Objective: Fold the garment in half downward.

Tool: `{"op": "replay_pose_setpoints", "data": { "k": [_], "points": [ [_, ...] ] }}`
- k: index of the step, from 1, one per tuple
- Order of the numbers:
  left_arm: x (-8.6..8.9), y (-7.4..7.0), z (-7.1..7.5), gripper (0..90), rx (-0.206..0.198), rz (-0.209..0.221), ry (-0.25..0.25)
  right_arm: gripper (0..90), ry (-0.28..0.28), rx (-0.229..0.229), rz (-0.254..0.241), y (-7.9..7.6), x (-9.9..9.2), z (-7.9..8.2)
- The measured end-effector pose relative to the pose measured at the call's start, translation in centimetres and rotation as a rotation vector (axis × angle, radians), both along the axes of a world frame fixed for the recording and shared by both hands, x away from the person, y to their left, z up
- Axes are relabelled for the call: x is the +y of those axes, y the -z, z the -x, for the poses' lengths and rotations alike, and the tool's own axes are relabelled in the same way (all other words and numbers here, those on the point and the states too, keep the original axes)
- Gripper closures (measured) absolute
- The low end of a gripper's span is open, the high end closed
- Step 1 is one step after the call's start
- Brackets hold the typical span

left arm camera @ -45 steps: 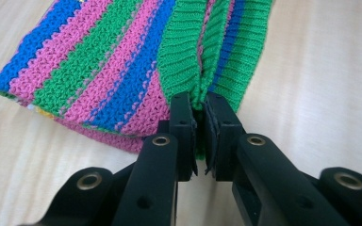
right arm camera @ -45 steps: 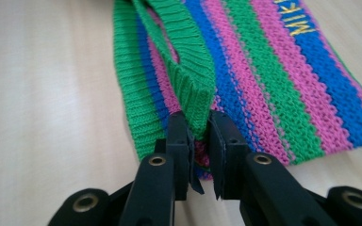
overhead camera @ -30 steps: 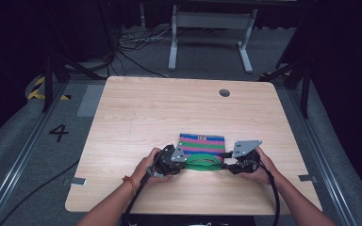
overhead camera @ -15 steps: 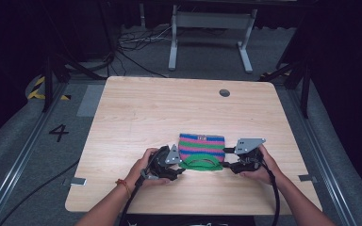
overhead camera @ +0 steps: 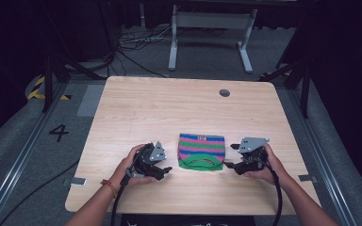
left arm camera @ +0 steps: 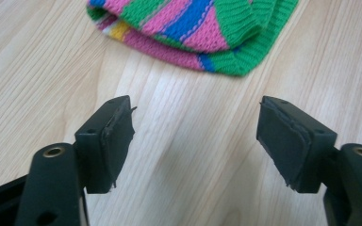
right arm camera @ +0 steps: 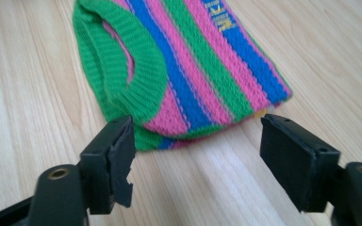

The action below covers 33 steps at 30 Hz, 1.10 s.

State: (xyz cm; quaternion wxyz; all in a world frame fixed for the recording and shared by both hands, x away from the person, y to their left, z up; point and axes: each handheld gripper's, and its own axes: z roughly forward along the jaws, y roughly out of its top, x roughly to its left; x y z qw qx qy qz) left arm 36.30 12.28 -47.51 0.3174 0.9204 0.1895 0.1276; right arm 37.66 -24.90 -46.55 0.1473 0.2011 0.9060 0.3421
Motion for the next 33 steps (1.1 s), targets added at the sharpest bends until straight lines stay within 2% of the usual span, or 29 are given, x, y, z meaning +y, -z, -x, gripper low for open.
{"op": "replay_pose_setpoints", "data": {
  "k": [3, 7, 11, 14, 19, 20, 24, 25, 26, 27, 28, 29, 32, 33],
  "points": [
    [0.6, 0.0, 0.2, 25.4, 0.005, -0.004, -0.008, 24.9, 0.022, -0.003, 0.021, 0.1, -0.3, 0.1],
    [1.6, 0.1, 0.7, 22.7, 0.011, -0.038, -0.015, 22.9, 0.048, 0.006, 0.023, 0.3, -1.1, 0.7],
    [2.5, 0.1, 1.2, 20.8, 0.013, -0.051, -0.020, 22.6, 0.071, 0.002, 0.044, 0.5, -2.1, 1.3],
    [3.4, 0.2, 1.7, 20.9, 0.013, -0.069, -0.036, 22.7, 0.097, -0.016, 0.051, 0.9, -3.3, 2.0],
    [4.8, 0.2, 2.3, 20.6, 0.014, -0.069, -0.056, 22.4, 0.128, -0.026, 0.061, 1.3, -4.9, 2.6],
    [5.5, 0.2, 2.6, 20.2, 0.014, -0.067, -0.074, 22.4, 0.145, -0.028, 0.068, 1.4, -5.7, 2.9],
    [6.4, 0.4, 3.0, 20.2, 0.004, -0.069, -0.095, 22.2, 0.167, -0.018, 0.049, 1.5, -6.8, 3.2],
    [7.0, 0.6, 3.2, 20.0, 0.005, -0.064, -0.110, 22.2, 0.199, -0.008, 0.029, 1.6, -7.8, 3.5],
    [7.3, 0.8, 3.4, 20.0, 0.004, -0.062, -0.116, 22.1, 0.206, -0.003, 0.018, 1.6, -8.1, 3.6],
    [7.3, 0.8, 3.4, 19.9, 0.004, -0.062, -0.116, 22.1, 0.206, -0.003, 0.018, 1.6, -8.1, 3.6],
    [7.6, 0.9, 3.6, 19.4, 0.005, -0.061, -0.119, 21.4, 0.228, 0.003, 0.009, 1.7, -9.1, 3.9],
    [8.2, 1.0, 3.8, 19.2, 0.004, -0.048, -0.128, 21.2, 0.241, 0.004, 0.005, 1.8, -9.6, 4.0],
    [9.0, 1.0, 4.1, 18.8, 0.001, -0.046, -0.145, 21.2, 0.259, 0.017, -0.009, 2.0, -10.4, 4.2],
    [9.4, 1.0, 4.2, 18.0, 0.000, -0.041, -0.154, 22.1, 0.282, 0.018, 0.001, 2.3, -11.2, 4.5]
  ]
}}
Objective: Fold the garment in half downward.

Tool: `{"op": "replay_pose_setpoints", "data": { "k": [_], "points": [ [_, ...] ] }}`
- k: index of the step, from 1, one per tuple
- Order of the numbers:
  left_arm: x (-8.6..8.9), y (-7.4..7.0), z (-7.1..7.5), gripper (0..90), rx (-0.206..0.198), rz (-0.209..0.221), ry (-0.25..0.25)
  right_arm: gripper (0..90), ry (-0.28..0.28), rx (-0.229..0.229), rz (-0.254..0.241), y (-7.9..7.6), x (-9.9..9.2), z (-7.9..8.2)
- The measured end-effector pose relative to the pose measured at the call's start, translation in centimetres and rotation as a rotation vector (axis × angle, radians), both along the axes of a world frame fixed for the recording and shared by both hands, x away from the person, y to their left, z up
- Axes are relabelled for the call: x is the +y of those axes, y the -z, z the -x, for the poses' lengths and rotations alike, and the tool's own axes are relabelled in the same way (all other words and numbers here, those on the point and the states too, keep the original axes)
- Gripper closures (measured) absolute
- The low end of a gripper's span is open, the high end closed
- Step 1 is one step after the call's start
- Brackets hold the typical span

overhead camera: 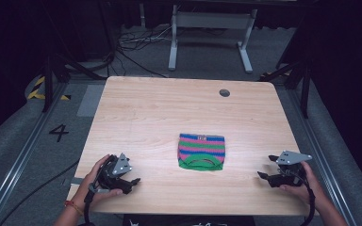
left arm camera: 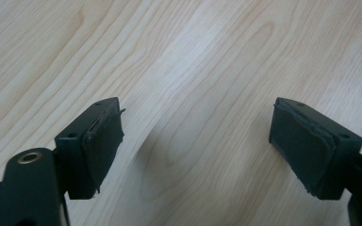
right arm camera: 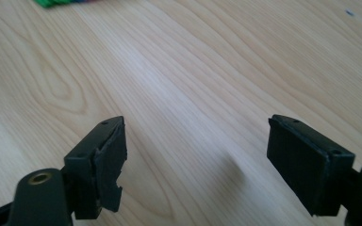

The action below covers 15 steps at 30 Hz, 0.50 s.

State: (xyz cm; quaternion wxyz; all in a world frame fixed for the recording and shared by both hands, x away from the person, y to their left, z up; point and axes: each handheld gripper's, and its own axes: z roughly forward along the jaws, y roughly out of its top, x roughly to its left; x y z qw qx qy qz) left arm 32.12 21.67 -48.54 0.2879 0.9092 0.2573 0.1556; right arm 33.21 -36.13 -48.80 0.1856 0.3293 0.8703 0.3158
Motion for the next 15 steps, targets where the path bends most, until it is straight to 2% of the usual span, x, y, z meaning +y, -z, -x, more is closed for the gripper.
{"op": "replay_pose_setpoints", "data": {
  "k": [1, 3, 5, 7, 8, 11, 13, 15],
  "points": [
    [0.7, 0.2, 0.2, 18.1, 0.009, 0.023, -0.026, 22.7, 0.004, 0.003, 0.004, 0.1, -0.4, 0.1],
    [1.0, 0.3, 0.3, 17.6, 0.015, 0.028, -0.030, 22.5, 0.007, 0.008, -0.003, 0.3, -0.8, 0.2],
    [1.8, 0.4, 0.6, 17.6, 0.028, 0.056, -0.044, 22.1, 0.031, 0.020, -0.021, 0.6, -1.6, 0.5],
    [2.6, 0.5, 0.6, 17.6, 0.034, 0.066, -0.063, 20.9, 0.053, 0.029, -0.048, 0.9, -2.4, 0.7],
    [3.1, 0.7, 0.5, 17.5, 0.045, 0.089, -0.089, 20.8, 0.063, 0.034, -0.061, 1.0, -2.6, 0.7],
    [4.5, 1.2, 0.4, 15.7, 0.089, 0.153, -0.125, 18.4, 0.093, 0.052, -0.109, 1.4, -3.5, 0.9],
    [5.1, 1.3, 0.6, 15.6, 0.076, 0.168, -0.153, 17.3, 0.106, 0.050, -0.152, 1.8, -3.9, 1.1],
    [5.3, 1.3, 0.7, 15.6, 0.071, 0.164, -0.169, 17.2, 0.102, 0.049, -0.150, 1.8, -4.1, 1.1]
  ]
}}
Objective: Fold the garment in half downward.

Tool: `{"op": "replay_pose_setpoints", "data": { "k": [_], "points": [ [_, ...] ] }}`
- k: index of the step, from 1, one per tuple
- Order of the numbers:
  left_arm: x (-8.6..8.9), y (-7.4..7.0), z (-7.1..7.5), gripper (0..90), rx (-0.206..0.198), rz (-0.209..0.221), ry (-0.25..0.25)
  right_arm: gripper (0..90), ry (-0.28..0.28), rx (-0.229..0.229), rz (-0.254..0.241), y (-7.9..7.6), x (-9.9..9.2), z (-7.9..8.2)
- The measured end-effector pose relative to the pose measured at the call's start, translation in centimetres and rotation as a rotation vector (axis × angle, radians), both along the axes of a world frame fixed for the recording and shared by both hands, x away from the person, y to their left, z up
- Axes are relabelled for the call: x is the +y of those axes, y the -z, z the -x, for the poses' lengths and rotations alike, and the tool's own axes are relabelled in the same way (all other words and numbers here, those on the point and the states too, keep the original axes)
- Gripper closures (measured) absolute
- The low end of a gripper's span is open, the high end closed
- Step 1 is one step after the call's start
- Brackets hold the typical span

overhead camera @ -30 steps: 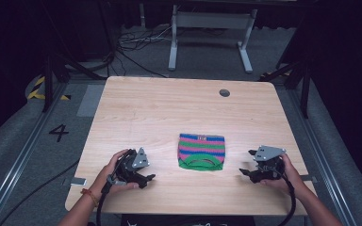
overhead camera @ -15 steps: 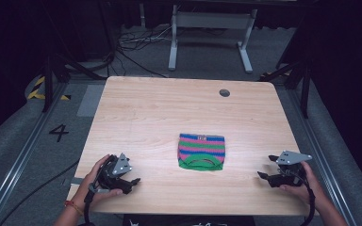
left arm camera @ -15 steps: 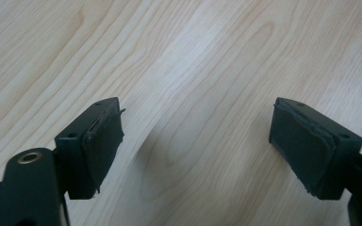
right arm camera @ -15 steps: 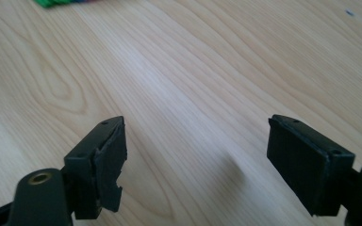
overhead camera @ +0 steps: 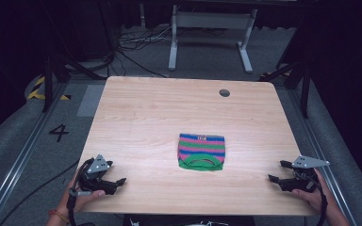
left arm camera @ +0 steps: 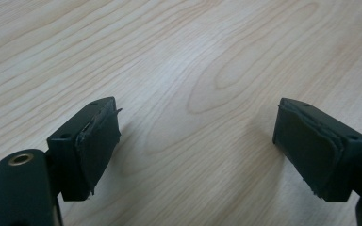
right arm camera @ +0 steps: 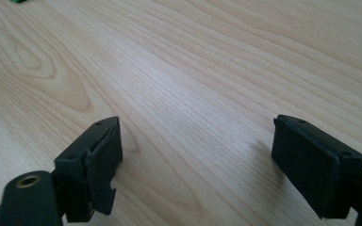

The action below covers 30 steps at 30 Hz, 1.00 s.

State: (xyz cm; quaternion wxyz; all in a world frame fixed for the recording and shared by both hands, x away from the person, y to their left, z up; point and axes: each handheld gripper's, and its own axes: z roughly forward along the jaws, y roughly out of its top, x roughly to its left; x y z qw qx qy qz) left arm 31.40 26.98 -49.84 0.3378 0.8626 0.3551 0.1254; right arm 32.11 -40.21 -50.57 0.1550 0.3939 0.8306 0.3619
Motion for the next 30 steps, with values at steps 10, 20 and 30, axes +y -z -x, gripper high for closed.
{"op": "replay_pose_setpoints", "data": {
  "k": [10, 20, 30],
  "points": [
    [-0.05, 0.03, 0.05, 14.7, 0.002, 0.003, -0.012, 16.8, -0.004, -0.001, -0.001, 0.03, -0.02, -0.04],
    [-0.12, -0.01, 0.10, 12.6, 0.009, -0.007, -0.038, 16.7, -0.002, -0.001, 0.001, 0.03, -0.02, -0.03],
    [-0.50, 0.12, -0.31, 4.9, 0.017, -0.022, -0.072, 14.4, 0.013, 0.000, 0.003, 0.06, -0.01, -0.07]
  ]
}}
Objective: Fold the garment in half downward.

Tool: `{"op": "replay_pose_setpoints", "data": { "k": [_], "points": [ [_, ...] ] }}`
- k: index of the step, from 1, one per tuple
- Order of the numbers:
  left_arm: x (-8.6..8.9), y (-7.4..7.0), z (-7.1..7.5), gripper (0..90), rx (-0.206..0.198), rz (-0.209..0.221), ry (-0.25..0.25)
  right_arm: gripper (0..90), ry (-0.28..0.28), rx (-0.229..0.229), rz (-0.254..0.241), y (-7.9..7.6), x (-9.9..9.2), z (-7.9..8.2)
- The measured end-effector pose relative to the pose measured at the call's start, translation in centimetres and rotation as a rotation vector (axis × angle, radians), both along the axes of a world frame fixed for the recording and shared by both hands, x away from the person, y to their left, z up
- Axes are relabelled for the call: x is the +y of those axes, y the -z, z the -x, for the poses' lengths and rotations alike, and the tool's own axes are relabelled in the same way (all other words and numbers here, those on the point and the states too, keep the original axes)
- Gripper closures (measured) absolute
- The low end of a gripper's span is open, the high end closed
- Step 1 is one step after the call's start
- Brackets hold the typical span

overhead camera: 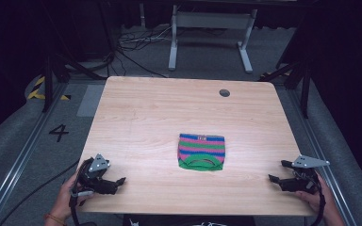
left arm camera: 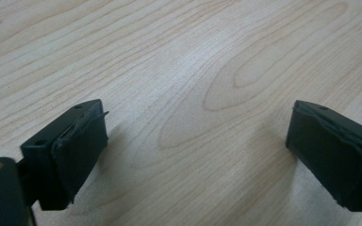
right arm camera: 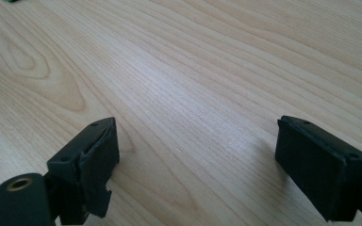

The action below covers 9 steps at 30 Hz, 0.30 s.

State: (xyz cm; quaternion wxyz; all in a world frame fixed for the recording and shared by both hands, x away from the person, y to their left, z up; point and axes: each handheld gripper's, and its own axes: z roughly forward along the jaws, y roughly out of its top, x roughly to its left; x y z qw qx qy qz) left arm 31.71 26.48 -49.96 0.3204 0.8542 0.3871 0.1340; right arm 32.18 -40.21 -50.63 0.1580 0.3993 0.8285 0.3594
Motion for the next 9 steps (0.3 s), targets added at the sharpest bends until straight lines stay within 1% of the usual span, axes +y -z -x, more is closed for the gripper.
{"op": "replay_pose_setpoints", "data": {
  "k": [1, 2, 9],
  "points": [
    [-0.11, 0.01, -0.06, 2.8, 0.008, -0.006, -0.008, 14.2, 0.001, 0.000, 0.000, 0.00, 0.01, 0.00],
    [-0.23, 0.06, -0.14, 0.3, 0.013, 0.000, -0.016, 14.2, 0.002, 0.001, 0.000, 0.00, 0.01, 0.00],
    [-0.26, 0.03, -0.14, 0.0, 0.013, -0.004, -0.019, 11.0, 0.016, 0.007, 0.006, 0.01, 0.03, -0.05]
  ]
}}
